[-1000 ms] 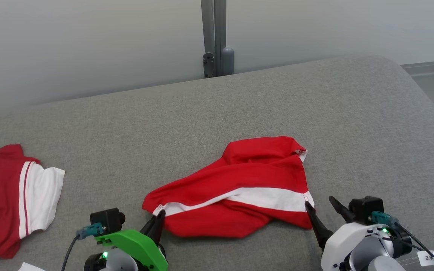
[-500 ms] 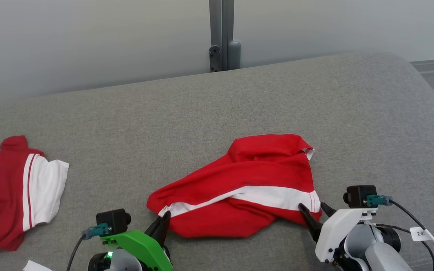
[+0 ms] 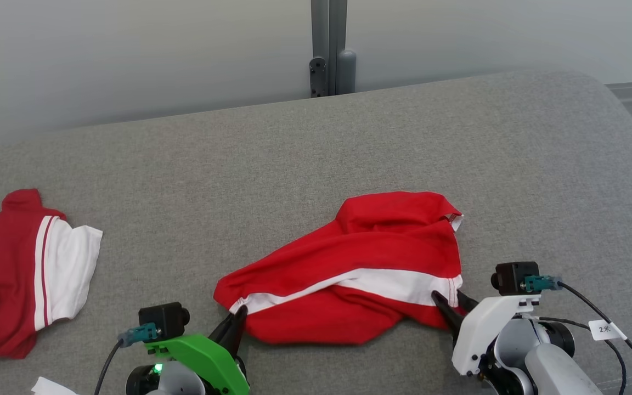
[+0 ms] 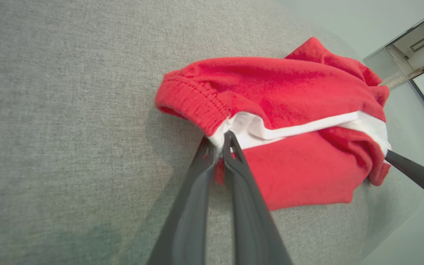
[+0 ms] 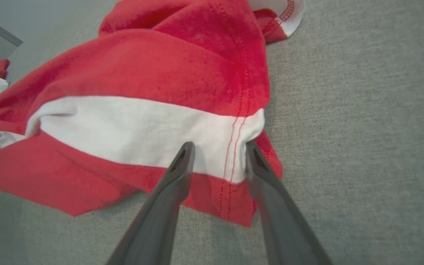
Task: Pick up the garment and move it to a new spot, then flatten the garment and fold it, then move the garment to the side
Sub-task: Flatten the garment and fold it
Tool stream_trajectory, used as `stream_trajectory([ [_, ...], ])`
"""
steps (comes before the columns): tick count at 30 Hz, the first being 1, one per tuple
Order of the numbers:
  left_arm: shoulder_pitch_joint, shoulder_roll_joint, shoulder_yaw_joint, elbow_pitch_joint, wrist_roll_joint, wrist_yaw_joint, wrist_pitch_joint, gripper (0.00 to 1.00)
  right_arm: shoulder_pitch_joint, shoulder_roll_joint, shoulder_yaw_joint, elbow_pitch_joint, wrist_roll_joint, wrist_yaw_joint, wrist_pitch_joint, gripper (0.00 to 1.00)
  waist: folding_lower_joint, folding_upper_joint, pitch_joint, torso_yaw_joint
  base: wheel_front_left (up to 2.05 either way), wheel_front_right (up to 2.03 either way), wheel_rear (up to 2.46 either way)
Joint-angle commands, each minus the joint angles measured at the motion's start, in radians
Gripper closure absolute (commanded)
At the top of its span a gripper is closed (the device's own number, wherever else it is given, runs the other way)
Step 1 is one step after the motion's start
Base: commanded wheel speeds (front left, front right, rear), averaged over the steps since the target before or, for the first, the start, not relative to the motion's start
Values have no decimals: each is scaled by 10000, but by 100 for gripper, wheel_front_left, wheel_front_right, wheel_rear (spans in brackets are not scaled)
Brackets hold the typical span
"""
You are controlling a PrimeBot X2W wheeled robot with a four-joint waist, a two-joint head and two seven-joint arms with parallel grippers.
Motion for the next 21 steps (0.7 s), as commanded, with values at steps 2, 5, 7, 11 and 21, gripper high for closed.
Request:
stream_trajectory([
  [2,-130,64,-9,-8,-58,8,-21,100,-119,-73,106,57,114,-4,-74,100,0,0,24,10,0,0,0],
  [5,-134,71,-8,13,-88,14,-69,100,-215,-170,179,-47,182,-4,-352,100,0,0,21,4,0,0,0],
  [7,-165,76,43,-36,-88,29,-204,100,-217,-224,186,-134,160,-4,-576,100,0,0,-9,-11,0,0,0],
  [11,-247,44,139,-216,-167,23,-546,100,-238,-300,117,-452,180,-4,-941,100,0,0,-97,-47,0,0,0],
  [21,-1189,42,169,-1377,-1259,-39,-18,100,-996,-835,2,-2313,486,-4,-1340,100,0,0,-419,-172,0,0,0],
])
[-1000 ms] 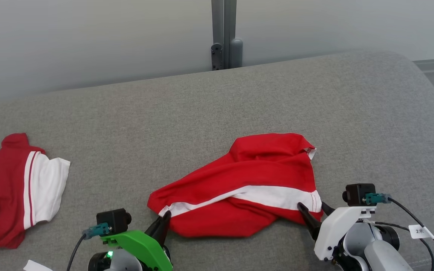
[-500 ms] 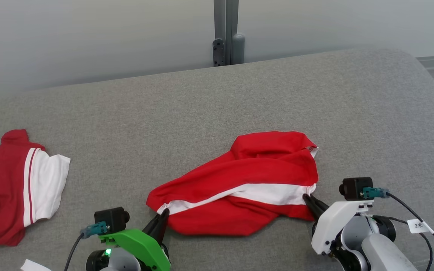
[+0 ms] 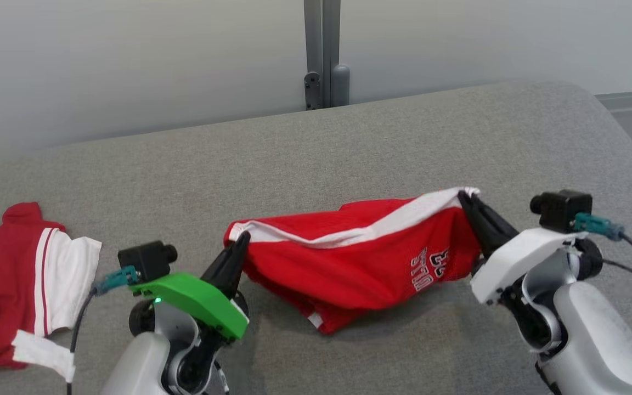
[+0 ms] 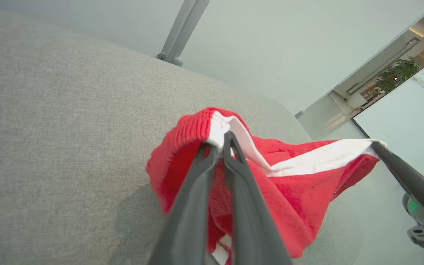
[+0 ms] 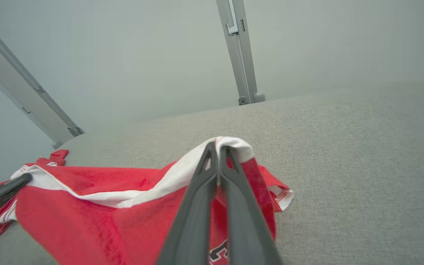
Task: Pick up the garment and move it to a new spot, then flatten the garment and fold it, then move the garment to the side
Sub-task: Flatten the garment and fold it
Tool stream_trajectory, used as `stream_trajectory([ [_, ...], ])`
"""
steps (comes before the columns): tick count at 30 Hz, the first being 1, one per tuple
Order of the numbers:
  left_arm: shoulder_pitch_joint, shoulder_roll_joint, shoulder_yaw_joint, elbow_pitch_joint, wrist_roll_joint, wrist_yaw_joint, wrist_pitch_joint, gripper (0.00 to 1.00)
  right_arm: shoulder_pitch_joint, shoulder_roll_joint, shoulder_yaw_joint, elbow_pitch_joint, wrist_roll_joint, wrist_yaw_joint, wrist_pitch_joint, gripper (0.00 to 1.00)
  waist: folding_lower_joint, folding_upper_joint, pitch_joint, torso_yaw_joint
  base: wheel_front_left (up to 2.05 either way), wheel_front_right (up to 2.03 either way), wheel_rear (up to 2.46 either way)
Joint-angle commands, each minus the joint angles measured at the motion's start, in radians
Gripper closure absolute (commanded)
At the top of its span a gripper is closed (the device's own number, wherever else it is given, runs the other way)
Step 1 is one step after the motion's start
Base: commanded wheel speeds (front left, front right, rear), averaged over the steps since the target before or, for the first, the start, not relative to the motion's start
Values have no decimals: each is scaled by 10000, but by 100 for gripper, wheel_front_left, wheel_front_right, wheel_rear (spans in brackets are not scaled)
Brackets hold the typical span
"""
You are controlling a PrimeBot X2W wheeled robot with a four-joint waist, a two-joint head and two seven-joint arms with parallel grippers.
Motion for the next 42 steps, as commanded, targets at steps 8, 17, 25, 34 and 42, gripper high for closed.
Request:
stream_trajectory([
  [8,-1998,692,158,-1079,-1055,-50,1169,100,-1900,-1133,173,-1364,226,-4,522,100,0,0,-212,-160,0,0,0],
  [17,-3684,855,435,-1051,-1481,-32,1484,100,-3852,-1819,394,-1384,19,0,829,100,0,0,-24,-220,0,0,0],
  [25,-5246,587,852,-643,-1714,241,1454,100,-6078,-2119,1112,-341,214,-2,977,100,0,0,1174,-445,0,0,0],
  [34,-8190,756,1527,257,-1052,544,369,100,-9320,-1872,1797,1454,-428,-4,-411,100,0,0,3599,-910,0,0,0],
  [42,-10409,855,2026,952,-416,358,-1606,100,-11870,-1686,960,3127,-2177,-17,-2947,100,0,0,5393,-986,0,0,0],
])
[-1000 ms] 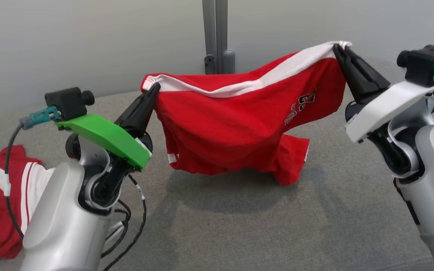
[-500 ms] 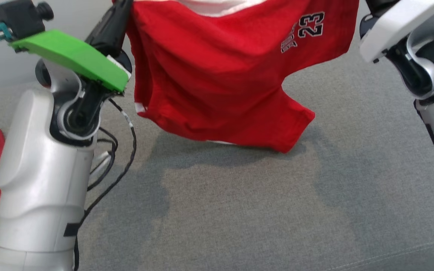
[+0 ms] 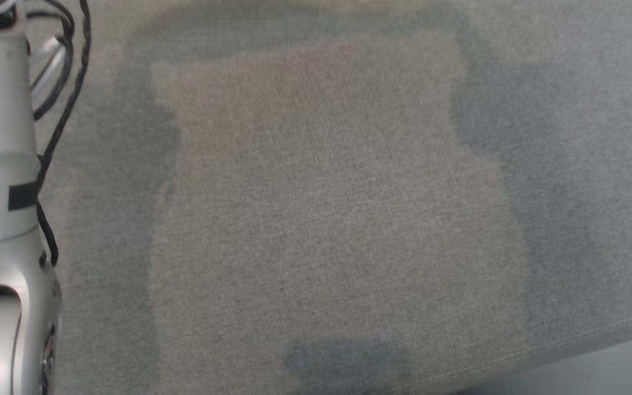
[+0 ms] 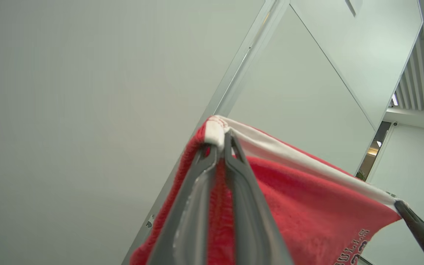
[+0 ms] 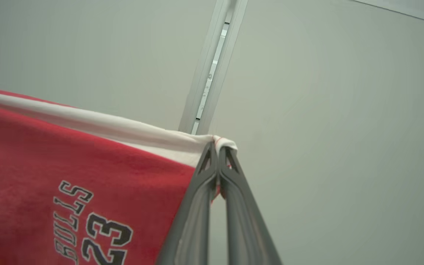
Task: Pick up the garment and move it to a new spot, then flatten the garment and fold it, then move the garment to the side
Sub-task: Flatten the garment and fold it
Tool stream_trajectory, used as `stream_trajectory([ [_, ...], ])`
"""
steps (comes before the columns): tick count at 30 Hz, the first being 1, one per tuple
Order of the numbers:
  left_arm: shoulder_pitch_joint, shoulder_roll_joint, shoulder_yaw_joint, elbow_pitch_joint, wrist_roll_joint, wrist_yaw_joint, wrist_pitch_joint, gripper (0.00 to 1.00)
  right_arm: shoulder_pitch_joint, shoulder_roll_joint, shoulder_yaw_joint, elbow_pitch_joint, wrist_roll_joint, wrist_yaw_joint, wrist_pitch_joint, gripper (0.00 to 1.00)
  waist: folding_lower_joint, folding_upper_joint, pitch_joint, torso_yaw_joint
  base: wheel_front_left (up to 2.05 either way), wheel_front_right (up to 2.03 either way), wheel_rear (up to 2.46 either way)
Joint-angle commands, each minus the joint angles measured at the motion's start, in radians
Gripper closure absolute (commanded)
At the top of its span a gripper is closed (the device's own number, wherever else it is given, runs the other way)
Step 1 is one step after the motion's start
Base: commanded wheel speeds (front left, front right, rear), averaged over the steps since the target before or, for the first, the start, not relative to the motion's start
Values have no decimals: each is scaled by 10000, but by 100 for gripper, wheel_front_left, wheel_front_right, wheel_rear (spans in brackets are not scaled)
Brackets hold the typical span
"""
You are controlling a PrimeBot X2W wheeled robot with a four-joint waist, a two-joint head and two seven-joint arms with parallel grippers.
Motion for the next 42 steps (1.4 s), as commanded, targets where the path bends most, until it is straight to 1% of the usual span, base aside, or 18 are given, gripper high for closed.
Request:
stream_trajectory([
  [1,-279,104,86,112,14,-96,-258,100,-355,-57,-232,162,-485,-38,-287,100,-1,0,1586,-242,0,0,0],
  [3,-501,62,-23,146,-68,-241,-539,100,-651,-43,-470,271,-1165,-38,-513,100,-1,0,1895,-191,0,0,0],
  [6,-264,-28,-289,253,-278,-363,-802,100,-489,94,-367,494,-1677,-36,-620,100,-1,0,2189,-45,0,0,0],
  [8,56,43,-644,327,-312,-413,-860,100,-306,104,-207,662,-1673,-33,-647,100,-1,0,2299,40,0,0,0],
  [11,537,230,-1466,-3,-460,-424,-935,100,1,-29,385,704,-1555,-30,-675,100,-1,0,2380,170,0,0,0],
  [14,1376,499,-2078,-400,-932,-424,-1078,100,541,-231,1056,531,-1273,-29,-661,100,-1,0,2170,281,0,0,0],
  [16,1992,793,-2570,-689,-1115,-425,-1113,100,1006,-381,1377,386,-860,-29,-604,100,-1,0,1874,341,0,0,0],
  [17,2352,892,-2815,-805,-1258,-426,-1178,100,1305,-418,1513,349,-553,-29,-406,100,-1,0,1664,387,0,0,0],
  [18,2723,1034,-3011,-922,-1400,-426,-1172,100,1635,-483,1702,311,-242,-29,11,100,-1,0,1479,397,0,0,0],
  [20,3481,1297,-3365,-1118,-1687,-426,-1237,100,2218,-615,2042,-91,447,-27,690,100,-1,0,1062,440,0,0,0],
  [23,4548,1629,-3861,-1331,-2019,-426,-1227,100,3281,-1076,2411,-1018,1264,-27,1686,100,-1,0,408,510,0,0,0],
  [25,5236,1691,-4081,-1422,-2421,-427,-1160,100,4114,-1248,2310,-1719,1976,-27,2190,100,-1,0,-2,562,0,0,0],
  [28,6196,1890,-4471,-1476,-2749,-427,-1109,100,5492,-1759,1924,-2720,2439,-29,3004,100,-1,0,-656,643,0,0,0],
  [30,6769,1969,-4703,-1486,-2857,-428,-1180,100,6569,-1996,1546,-3314,2592,-27,3787,100,-1,0,-1040,679,0,0,0],
  [32,7257,2036,-4955,-1446,-2819,-428,-1244,100,7611,-2082,1122,-4027,2731,-24,4401,100,-1,0,-1408,702,0,0,0],
  [34,7683,2113,-5179,-1330,-2750,-428,-1263,100,8678,-2215,922,-4642,2766,-24,5077,100,-1,0,-1739,688,0,0,0],
  [39,8631,2152,-5605,-837,-2783,-413,-1341,100,11201,-1979,72,-5797,2831,-27,6622,100,-1,0,-2607,678,0,0,0],
  [42,9121,2194,-5881,-528,-2649,-249,-1251,100,12545,-1737,-335,-6302,2680,-26,7452,100,-1,0,-3078,695,0,0,0],
])
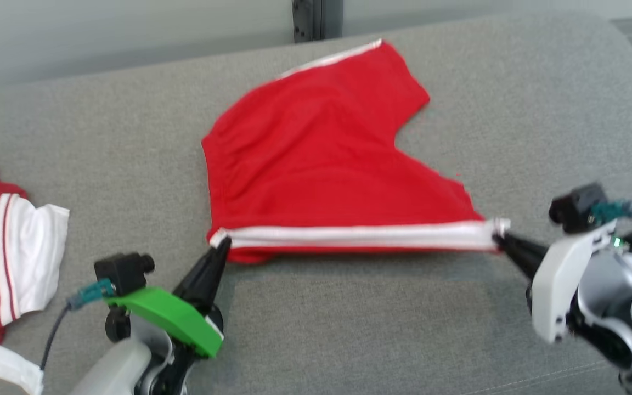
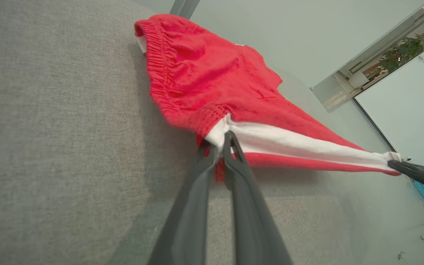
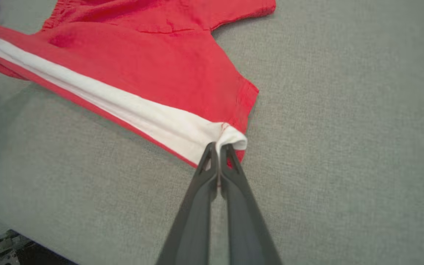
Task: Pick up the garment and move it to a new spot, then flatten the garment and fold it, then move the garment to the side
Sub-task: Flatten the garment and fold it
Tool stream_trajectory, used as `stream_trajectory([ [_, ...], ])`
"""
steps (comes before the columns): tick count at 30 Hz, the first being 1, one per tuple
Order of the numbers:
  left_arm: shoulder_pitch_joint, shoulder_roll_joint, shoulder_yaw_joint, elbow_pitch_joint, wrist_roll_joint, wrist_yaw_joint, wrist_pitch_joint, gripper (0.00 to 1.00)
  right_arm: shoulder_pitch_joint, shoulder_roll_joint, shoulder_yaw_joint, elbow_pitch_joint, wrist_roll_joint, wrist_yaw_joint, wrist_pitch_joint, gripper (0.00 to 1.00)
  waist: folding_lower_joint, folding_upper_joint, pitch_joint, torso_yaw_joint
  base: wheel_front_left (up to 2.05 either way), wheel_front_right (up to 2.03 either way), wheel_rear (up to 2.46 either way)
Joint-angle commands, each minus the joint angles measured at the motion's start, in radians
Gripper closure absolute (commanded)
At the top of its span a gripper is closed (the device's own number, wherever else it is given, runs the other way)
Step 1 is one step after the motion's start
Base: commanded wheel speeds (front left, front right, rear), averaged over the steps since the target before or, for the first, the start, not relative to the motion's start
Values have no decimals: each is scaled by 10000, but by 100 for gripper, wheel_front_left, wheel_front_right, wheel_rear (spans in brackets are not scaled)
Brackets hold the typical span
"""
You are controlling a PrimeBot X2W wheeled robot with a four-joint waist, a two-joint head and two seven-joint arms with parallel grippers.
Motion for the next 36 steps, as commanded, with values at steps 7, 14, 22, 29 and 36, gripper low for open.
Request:
stream_trajectory([
  [7,1338,35,-191,168,-46,374,-196,100,2710,775,-886,-961,-278,-16,1480,100,1,0,-1759,146,0,0,0],
  [14,2303,329,-328,-261,-226,829,68,100,4259,1352,-1467,-1758,-428,-16,2312,100,1,0,-2037,167,0,0,0],
  [22,3272,814,-789,-1323,-327,1365,763,100,5371,1734,-2055,-2570,-441,-14,3116,100,1,0,-2178,214,0,0,0],
  [29,3027,751,-665,-2237,-454,1745,952,100,4771,1794,-2522,-2875,-790,-13,2547,100,1,0,-2100,462,0,0,0],
  [36,1961,290,-577,-2160,-388,1868,1289,100,2753,930,-1899,-1767,-632,-13,1838,100,1,0,-1872,870,0,0,0],
])
